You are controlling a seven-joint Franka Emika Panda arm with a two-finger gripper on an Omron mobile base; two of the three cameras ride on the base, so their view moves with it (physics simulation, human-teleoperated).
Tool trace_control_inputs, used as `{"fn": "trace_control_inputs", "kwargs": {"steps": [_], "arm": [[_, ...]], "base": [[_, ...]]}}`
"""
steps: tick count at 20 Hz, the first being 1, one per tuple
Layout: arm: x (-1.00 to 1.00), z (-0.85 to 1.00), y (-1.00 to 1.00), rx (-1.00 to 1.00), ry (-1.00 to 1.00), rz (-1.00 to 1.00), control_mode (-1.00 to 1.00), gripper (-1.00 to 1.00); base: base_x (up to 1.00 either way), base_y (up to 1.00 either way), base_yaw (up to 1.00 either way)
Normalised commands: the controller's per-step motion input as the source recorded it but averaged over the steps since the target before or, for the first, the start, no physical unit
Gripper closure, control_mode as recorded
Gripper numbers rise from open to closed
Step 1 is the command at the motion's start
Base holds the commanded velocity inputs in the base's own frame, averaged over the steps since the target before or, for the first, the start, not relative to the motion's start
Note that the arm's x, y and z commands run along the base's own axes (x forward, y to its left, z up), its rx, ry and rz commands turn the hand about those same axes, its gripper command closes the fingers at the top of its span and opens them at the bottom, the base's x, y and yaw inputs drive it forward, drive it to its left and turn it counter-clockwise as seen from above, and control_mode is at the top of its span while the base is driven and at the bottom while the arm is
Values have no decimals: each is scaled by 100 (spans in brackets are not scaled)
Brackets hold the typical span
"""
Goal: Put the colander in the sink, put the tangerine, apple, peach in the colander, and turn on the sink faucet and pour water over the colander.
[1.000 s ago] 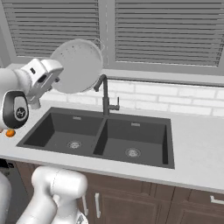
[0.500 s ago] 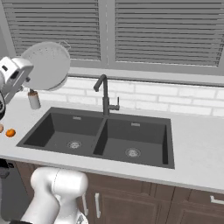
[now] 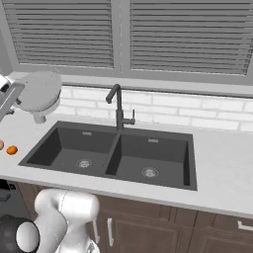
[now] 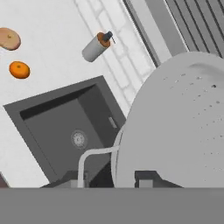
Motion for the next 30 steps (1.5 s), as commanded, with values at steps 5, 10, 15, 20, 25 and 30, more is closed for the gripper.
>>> {"fn": "trace_control_inputs", "kwargs": {"steps": [5, 10, 15, 20, 25, 30], "arm": [[58, -73, 40, -3, 23, -1, -100, 100], [61, -82, 14, 0, 21, -7, -100, 100], [58, -89, 0, 0, 16, -14, -100, 100], [38, -86, 0, 0, 10, -19, -100, 100], [13, -83, -3, 0, 2, -21, -100, 100], [42, -66, -2, 0, 0, -22, -100, 100]], "base": [[0, 0, 0], [0, 0, 0], [0, 0, 0], [0, 0, 0], [0, 0, 0], [0, 0, 0]]}}
